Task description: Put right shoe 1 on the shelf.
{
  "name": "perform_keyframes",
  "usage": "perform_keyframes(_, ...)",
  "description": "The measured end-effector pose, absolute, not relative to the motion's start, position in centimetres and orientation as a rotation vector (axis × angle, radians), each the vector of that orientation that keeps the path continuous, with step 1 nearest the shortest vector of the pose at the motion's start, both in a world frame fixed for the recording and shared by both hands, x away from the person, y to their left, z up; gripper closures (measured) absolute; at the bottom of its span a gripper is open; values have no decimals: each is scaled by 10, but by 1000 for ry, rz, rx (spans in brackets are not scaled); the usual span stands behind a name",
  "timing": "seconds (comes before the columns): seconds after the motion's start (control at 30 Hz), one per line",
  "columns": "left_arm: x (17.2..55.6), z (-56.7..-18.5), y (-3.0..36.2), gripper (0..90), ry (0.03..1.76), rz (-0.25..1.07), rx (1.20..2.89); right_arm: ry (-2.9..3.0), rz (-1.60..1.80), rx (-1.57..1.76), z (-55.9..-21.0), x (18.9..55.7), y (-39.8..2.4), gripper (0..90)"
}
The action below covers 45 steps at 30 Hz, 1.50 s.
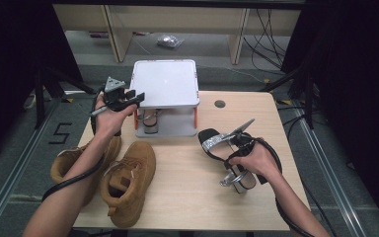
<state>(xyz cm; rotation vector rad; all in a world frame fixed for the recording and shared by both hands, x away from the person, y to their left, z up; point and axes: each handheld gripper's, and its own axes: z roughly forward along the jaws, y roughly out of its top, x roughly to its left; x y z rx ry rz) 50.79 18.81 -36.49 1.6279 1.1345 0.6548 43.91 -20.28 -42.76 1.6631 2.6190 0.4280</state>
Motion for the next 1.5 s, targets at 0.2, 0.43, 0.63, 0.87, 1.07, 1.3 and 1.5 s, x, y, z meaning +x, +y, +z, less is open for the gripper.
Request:
perform_keyframes(0.2,512,-368,192,731,1168,685,1617,2619,437,1667,-427,441,-195,440)
perform_keyframes(0.43,518,-372,191,870,1186,672,1639,2610,457,1668,-426,441,-187,441)
perform_keyframes(0.63,523,-377,189,890,1203,679,1663,2615,469,1650,-425,444,-182,441)
perform_keyframes(0.87,523,-382,189,895,1225,665,1678,2617,480,1671,-423,447,-171,441)
perform_keyframes(1.07,521,-386,187,897,1191,710,1678,2609,490,1676,-423,451,-163,440)
perform_keyframes(1.3,520,-387,187,898,1181,721,1676,2605,496,1686,-423,456,-151,441)
perform_keyframes(1.5,520,-386,185,898,1190,732,1694,2595,499,1720,-425,463,-138,441)
